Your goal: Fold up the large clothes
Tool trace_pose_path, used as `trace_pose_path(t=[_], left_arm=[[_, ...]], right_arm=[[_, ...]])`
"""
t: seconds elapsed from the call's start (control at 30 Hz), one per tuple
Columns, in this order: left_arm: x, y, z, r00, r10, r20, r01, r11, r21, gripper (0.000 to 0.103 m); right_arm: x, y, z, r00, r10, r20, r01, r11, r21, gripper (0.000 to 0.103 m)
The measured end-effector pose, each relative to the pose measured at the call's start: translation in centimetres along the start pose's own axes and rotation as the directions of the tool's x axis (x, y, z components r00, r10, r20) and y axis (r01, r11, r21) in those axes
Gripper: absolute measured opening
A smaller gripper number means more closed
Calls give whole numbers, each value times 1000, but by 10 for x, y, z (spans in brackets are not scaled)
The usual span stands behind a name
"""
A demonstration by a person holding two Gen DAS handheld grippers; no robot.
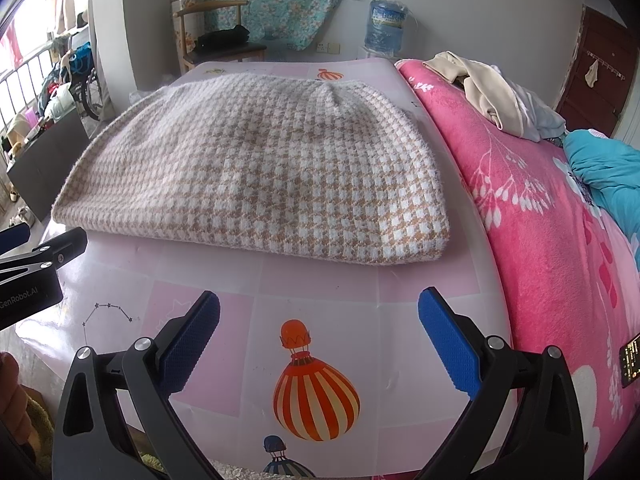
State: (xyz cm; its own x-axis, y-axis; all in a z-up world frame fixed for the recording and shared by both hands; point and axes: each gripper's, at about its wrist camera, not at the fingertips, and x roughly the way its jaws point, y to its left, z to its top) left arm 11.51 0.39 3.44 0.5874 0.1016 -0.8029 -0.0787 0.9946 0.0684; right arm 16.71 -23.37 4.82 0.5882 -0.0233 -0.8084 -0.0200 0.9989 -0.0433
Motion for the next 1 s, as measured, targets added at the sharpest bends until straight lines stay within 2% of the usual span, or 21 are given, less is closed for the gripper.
trace_pose_path(t=[1.0], left_arm=[[0,1,0,1000,-1,0,1,1000,-6,95]], right_arm=[[1,-2,0,1000,0,1,0,1000,-8,97]])
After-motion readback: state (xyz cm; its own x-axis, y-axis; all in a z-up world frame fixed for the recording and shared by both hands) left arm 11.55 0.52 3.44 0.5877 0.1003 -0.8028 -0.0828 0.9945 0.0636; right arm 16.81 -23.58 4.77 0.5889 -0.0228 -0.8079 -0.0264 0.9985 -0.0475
